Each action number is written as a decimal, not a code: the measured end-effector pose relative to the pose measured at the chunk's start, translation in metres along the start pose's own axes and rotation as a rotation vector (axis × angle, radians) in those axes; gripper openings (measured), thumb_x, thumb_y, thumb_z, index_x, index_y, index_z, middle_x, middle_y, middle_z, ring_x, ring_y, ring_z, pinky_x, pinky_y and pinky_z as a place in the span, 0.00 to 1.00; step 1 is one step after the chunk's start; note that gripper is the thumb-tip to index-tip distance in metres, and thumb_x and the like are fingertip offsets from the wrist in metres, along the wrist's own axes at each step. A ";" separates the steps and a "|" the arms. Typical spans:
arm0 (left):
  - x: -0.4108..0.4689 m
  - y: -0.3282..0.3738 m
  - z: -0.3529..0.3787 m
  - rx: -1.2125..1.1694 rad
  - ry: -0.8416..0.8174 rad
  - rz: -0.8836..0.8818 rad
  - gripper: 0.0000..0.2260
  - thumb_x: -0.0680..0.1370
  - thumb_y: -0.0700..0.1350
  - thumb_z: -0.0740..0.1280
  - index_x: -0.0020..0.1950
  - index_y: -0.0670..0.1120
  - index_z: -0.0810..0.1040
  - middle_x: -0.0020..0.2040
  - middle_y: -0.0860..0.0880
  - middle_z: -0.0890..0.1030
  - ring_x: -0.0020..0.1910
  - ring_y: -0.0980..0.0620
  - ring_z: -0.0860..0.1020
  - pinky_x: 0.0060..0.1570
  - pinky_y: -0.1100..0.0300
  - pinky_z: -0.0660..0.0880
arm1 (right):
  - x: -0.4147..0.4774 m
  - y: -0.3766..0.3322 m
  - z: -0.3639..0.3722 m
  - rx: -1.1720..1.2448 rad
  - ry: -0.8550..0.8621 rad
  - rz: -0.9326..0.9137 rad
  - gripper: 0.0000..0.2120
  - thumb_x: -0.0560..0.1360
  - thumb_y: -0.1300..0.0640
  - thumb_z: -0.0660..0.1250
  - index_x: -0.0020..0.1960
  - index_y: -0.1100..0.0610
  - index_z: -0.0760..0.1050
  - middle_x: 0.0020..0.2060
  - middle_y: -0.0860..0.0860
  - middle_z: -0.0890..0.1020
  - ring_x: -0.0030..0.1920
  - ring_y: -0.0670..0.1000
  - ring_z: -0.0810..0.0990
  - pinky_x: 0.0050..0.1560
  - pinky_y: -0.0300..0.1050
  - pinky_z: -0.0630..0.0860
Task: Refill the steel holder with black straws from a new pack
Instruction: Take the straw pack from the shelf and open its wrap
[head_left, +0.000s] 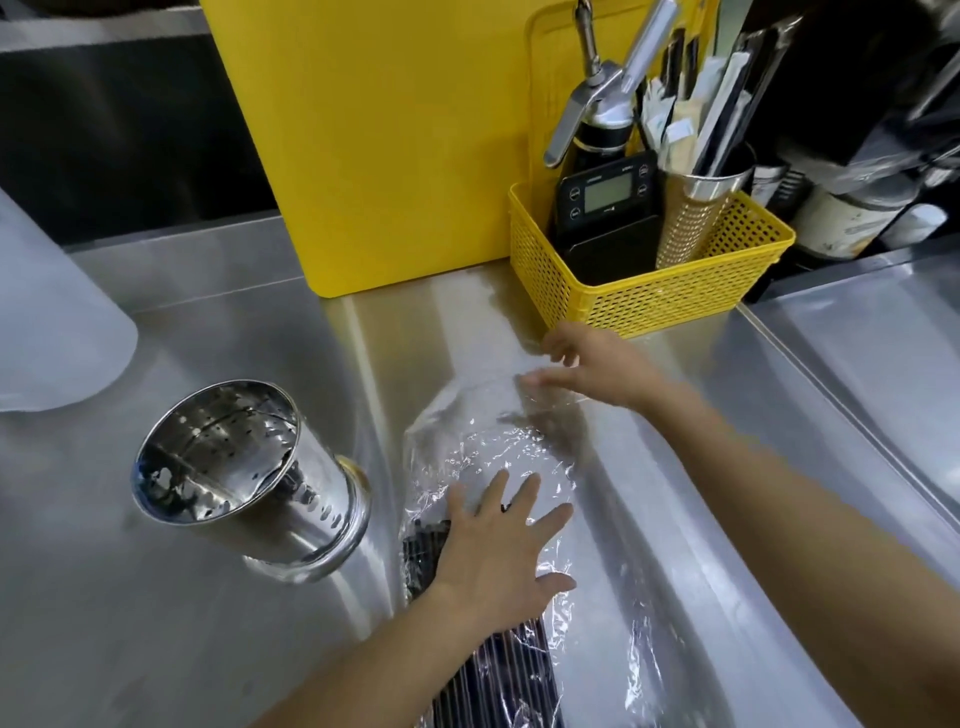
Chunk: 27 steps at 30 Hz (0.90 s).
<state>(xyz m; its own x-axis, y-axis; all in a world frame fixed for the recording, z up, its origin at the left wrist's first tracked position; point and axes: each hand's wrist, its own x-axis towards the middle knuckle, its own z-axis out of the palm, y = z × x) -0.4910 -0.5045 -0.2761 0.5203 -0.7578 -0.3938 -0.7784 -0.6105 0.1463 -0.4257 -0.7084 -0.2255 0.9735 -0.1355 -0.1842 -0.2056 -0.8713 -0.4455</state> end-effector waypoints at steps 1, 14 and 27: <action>0.001 0.000 -0.001 0.001 0.012 -0.011 0.30 0.75 0.66 0.54 0.74 0.61 0.48 0.78 0.50 0.46 0.76 0.44 0.42 0.66 0.31 0.41 | -0.005 -0.002 -0.004 0.001 0.001 -0.025 0.28 0.66 0.39 0.71 0.57 0.57 0.72 0.52 0.52 0.77 0.50 0.53 0.75 0.49 0.50 0.73; -0.012 0.008 -0.001 0.022 -0.048 -0.045 0.30 0.76 0.66 0.50 0.74 0.59 0.46 0.78 0.48 0.48 0.75 0.42 0.48 0.66 0.32 0.49 | -0.002 0.026 0.009 -0.036 0.346 0.114 0.05 0.73 0.65 0.61 0.45 0.62 0.75 0.44 0.60 0.81 0.44 0.62 0.77 0.39 0.50 0.71; 0.036 -0.065 -0.044 -0.211 0.319 -0.494 0.22 0.78 0.47 0.61 0.69 0.43 0.61 0.65 0.41 0.71 0.64 0.41 0.68 0.61 0.50 0.63 | -0.061 0.039 0.001 0.193 -0.188 0.374 0.21 0.70 0.45 0.70 0.40 0.65 0.77 0.36 0.60 0.82 0.36 0.55 0.79 0.35 0.45 0.74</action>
<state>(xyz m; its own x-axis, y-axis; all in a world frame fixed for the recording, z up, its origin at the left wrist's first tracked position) -0.4058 -0.5023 -0.2603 0.9056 -0.3863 -0.1752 -0.3501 -0.9140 0.2052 -0.4933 -0.7339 -0.2325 0.7974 -0.3203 -0.5113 -0.5716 -0.6724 -0.4702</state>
